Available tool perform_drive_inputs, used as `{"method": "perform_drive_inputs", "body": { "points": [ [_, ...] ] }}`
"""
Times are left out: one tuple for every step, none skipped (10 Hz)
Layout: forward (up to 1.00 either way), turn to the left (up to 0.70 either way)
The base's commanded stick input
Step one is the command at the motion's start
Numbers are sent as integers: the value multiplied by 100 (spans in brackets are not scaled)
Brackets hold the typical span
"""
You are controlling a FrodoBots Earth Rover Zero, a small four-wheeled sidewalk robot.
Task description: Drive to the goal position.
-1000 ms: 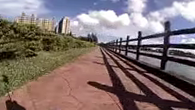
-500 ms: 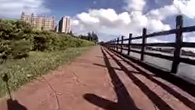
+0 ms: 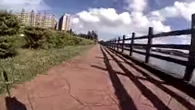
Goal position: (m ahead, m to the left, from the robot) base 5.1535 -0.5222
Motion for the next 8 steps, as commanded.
{"method": "perform_drive_inputs", "body": {
  "points": [
    [85,0],
    [85,0],
    [85,0],
    [85,0],
    [85,0],
    [85,0],
    [85,0],
    [85,0]
  ]
}}
